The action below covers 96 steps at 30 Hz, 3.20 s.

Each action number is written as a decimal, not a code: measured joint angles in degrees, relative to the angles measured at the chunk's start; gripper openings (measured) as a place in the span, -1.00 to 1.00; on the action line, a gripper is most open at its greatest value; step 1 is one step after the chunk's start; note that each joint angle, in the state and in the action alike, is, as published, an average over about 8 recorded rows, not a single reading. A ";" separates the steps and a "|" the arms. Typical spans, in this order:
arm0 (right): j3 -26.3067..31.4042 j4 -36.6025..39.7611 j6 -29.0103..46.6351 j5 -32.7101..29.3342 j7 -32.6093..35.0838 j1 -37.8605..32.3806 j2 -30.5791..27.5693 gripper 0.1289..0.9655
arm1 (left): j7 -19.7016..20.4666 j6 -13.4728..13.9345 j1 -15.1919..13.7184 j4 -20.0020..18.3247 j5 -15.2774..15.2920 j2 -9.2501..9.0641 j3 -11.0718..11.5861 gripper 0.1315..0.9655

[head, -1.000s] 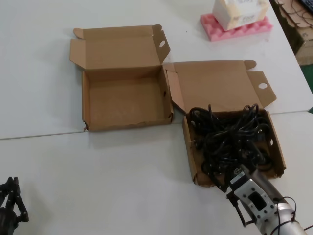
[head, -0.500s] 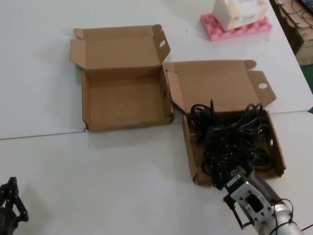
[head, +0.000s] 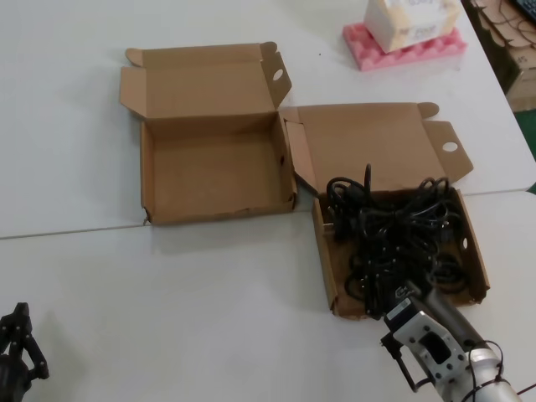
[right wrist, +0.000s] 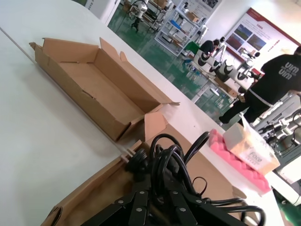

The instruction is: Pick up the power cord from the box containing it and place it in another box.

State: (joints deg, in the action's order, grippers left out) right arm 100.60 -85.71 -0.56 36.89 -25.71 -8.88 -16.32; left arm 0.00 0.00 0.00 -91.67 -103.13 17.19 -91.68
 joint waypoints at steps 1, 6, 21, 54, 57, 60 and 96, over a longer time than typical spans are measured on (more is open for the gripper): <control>-0.21 -0.51 0.18 -0.33 0.00 0.19 0.07 -0.85 | 0.00 0.00 0.00 0.00 0.00 0.00 0.00 -0.93; -1.53 -4.47 1.71 -2.42 0.00 1.29 0.35 -0.86 | 0.00 0.00 0.00 0.00 0.00 0.00 0.00 -0.93; 5.88 -12.58 0.69 -6.08 0.00 -8.21 -1.38 -0.87 | 0.00 0.00 0.00 0.00 0.00 0.00 0.00 -0.93; 56.31 61.70 -27.05 16.17 0.00 -50.83 13.44 -0.81 | 0.00 0.00 0.00 0.00 0.00 0.00 0.00 -0.93; 56.75 62.72 -27.57 17.98 0.00 -51.28 13.95 -0.77 | 0.01 0.00 0.00 0.00 0.00 0.00 0.00 -0.93; 56.97 61.75 -27.43 20.28 0.00 -51.48 13.51 -0.76 | 0.01 0.00 0.00 0.00 0.00 0.00 0.00 -0.93; 27.24 5.71 -7.94 56.10 0.00 -39.85 -5.95 0.77 | 0.02 0.00 0.00 0.00 0.01 0.00 0.00 -0.93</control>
State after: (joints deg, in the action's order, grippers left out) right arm 127.84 -80.00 -8.49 92.99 -25.71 -48.73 -22.27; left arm 0.02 0.00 0.00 -91.67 -103.11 17.19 -91.68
